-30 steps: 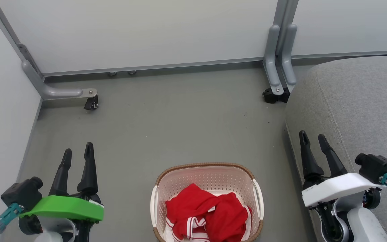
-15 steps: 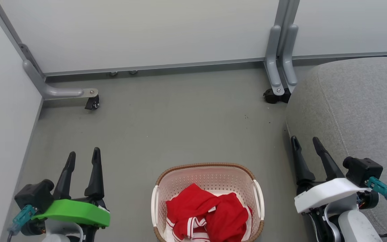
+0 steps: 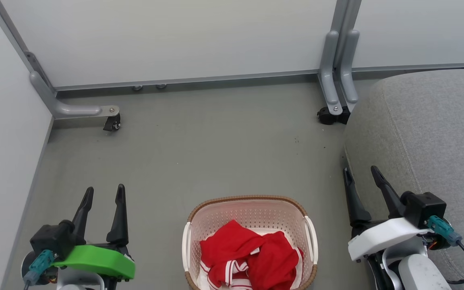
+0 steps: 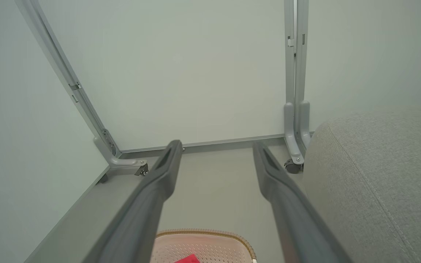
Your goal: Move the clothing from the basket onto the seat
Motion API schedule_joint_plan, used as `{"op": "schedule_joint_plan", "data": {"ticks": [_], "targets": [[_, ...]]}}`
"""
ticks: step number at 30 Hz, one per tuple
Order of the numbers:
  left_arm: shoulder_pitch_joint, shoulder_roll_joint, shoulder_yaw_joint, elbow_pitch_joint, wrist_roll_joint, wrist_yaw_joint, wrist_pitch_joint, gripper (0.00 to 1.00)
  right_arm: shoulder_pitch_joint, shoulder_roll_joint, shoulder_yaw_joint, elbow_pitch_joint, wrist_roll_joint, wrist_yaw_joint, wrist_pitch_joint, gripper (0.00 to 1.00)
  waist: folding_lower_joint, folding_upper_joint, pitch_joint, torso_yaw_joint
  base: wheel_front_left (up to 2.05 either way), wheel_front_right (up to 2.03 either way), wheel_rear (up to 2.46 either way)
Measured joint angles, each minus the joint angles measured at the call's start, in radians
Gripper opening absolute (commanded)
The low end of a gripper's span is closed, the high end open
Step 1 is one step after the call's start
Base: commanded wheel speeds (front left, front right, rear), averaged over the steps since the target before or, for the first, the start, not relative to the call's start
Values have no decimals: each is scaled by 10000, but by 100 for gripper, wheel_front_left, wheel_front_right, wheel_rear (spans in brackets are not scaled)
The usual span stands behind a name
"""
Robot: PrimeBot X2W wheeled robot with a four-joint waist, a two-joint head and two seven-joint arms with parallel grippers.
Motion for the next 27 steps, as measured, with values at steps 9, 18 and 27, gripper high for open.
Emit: {"op": "schedule_joint_plan", "data": {"ticks": [9, 18, 27], "targets": [[31, 6, -38, 104, 662, 0, -176, 100, 32, 52, -13, 48, -654, 0, -178, 100, 0, 0, -16, 8, 0, 0, 0], [71, -38, 15, 288, 1074, 0, -362, 100, 139, 77, -52, 50, -1001, 2, -359, 100, 0, 0, -31, -3, 0, 0, 0], [84, -86, 42, 433, 1386, 0, -497, 100, 162, 79, -48, 12, -1060, 2, -541, 100, 0, 0, -27, 7, 0, 0, 0]]}}
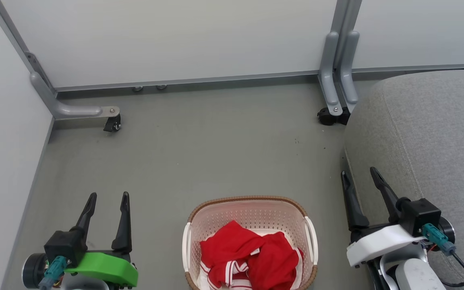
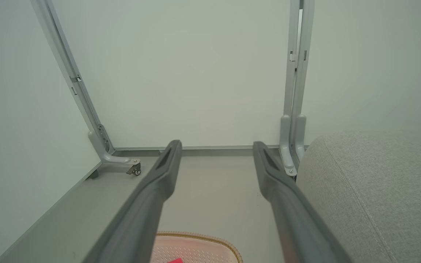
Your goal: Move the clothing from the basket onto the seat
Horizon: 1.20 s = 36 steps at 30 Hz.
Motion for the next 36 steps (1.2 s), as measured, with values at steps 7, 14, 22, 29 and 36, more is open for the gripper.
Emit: {"op": "schedule_joint_plan", "data": {"ticks": [7, 14, 22, 29, 36], "targets": [[2, -12, -2, 61, 385, 0, -130, 100, 8, 0, 88, -38, -265, 0, -119, 100, 0, 0, -13, 17, 0, 0, 0], [2, -56, 42, 161, 384, -2, -132, 100, 7, 0, 125, 10, -140, 0, -121, 100, 0, 0, -20, 35, 0, 0, 0], [2, -90, 107, 194, 378, -2, -132, 100, 5, 0, 138, 10, -71, 0, -123, 100, 0, 0, 13, 3, 0, 0, 0], [-26, -113, -244, 307, 357, -2, -146, 100, -143, 6, 355, -73, -71, 0, -127, 100, 0, 0, 168, -138, 0, 0, 0], [-870, -132, -1522, 945, 309, -15, -150, 100, -788, 2, 489, -451, -52, 0, -130, 100, 0, 0, 872, -320, 0, 0, 0]]}}
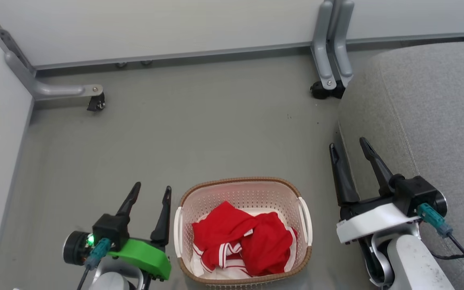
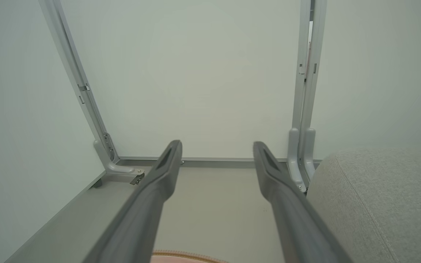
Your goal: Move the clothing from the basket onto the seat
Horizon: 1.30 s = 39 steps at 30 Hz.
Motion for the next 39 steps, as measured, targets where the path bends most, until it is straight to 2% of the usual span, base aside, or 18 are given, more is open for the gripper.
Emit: {"op": "schedule_joint_plan", "data": {"ticks": [7, 16, 24, 33, 39], "targets": [[-1261, -58, -1340, 1214, 4, 0, 0, 100, -694, 0, 63, -516, 63, 0, 0, 100, 0, 0, 1058, -228, 0, 0, 0], [-3487, -67, -3511, 3783, -336, 0, 2, 100, -1757, -4, 167, -1300, 255, 0, 0, 100, 0, 0, 2819, -610, 0, 0, 0], [-5360, 77, -4869, 5716, -288, -2, 430, 100, -2292, -10, 203, -1902, 447, 0, 0, 100, 1, 0, 4395, -988, 0, 0, 0], [-7210, 412, -6562, 7333, 518, -4, 1191, 100, -2797, -6, 353, -2291, 848, 0, 0, 100, 2, 0, 6148, -1425, 0, 0, 0], [-7884, 529, -7494, 8069, 947, -12, 1590, 100, -2973, -10, 451, -2378, 1085, 0, 2, 100, 1, 0, 7042, -1751, 0, 0, 0]]}}
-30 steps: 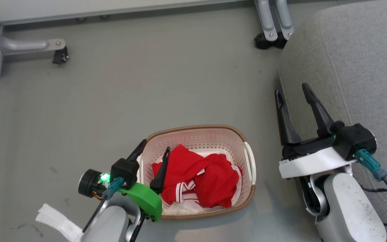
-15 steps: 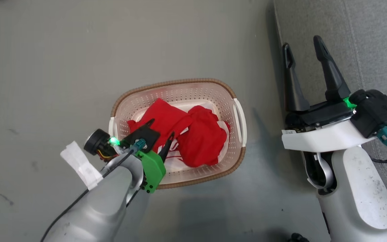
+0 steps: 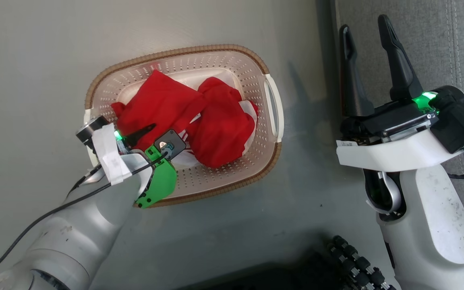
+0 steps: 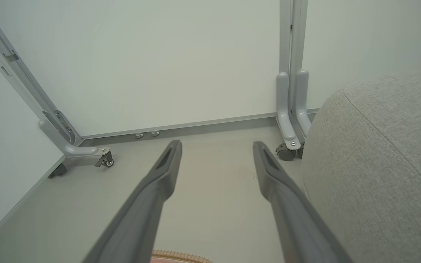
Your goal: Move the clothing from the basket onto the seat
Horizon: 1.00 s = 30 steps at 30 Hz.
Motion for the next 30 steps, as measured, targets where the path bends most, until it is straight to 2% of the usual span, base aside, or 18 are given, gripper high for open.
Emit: {"op": "schedule_joint_plan", "data": {"ticks": [7, 12, 18, 30], "targets": [[-725, 148, -894, 583, 608, 0, 447, 100, -138, 0, 100, -50, 322, 0, -2, 100, 0, 0, 750, -399, 0, 0, 0], [-1046, 303, -1239, 901, 922, 132, 1185, 100, -198, 2, 219, -52, 504, 0, -2, 100, -1, 0, 1109, -624, 0, 0, 0], [-1347, 376, -1352, 1051, 941, 234, 1883, 100, -234, 2, 337, -2, 662, 0, 0, 100, -1, 0, 1442, -810, 0, 0, 0], [-1722, 660, -1392, 1160, 681, 265, 2449, 100, -472, 2, 713, -33, 982, 0, -2, 100, -1, 0, 2175, -1131, 0, 0, 0]]}}
